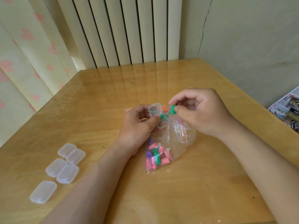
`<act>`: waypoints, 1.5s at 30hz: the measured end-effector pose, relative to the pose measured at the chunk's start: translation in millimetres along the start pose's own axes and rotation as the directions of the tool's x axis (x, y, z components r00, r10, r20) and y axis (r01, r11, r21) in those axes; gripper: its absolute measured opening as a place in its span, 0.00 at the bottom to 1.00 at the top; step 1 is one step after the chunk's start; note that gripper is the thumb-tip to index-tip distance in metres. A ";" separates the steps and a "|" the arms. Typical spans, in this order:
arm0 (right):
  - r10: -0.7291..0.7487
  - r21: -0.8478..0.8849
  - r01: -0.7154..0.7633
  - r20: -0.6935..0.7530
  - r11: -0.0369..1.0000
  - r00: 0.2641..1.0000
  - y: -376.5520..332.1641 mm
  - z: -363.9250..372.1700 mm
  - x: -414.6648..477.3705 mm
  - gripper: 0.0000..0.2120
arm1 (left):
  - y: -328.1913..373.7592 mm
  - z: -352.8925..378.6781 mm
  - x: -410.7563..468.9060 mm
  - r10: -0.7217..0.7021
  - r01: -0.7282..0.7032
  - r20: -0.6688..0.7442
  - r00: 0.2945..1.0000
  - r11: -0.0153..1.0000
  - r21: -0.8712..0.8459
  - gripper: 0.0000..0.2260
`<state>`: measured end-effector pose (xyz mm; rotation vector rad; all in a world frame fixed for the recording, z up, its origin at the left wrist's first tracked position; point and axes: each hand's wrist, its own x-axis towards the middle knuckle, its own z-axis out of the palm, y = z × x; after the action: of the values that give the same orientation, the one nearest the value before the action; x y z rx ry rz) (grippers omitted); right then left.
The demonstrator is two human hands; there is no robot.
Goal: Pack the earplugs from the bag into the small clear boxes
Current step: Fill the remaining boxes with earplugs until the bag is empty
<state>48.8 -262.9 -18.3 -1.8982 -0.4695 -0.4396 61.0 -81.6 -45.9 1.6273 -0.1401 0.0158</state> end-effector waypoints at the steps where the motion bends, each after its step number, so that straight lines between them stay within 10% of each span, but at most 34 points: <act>1: -0.009 -0.043 0.009 0.015 0.999 1.000 1.3 1.7 -0.5 0.13 | -0.7 -0.5 0.4 0.006 -0.006 -0.002 1.000 1.000 -0.016 0.08; 18: -0.059 -0.234 0.075 0.073 0.969 0.996 7.8 11.5 -4.6 0.14 | -4.2 -3.8 2.2 0.021 -0.009 0.059 0.998 0.979 -0.204 0.12; 45: 0.157 -0.072 -0.151 0.097 0.986 0.983 14.2 9.0 -3.4 0.25 | -0.5 -10.0 6.8 -0.013 0.084 0.154 0.988 0.881 -0.465 0.16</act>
<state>53.9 -259.8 -34.4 -2.0097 -0.3762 -0.2585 68.6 -72.1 -45.1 1.1406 -0.1996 -0.1671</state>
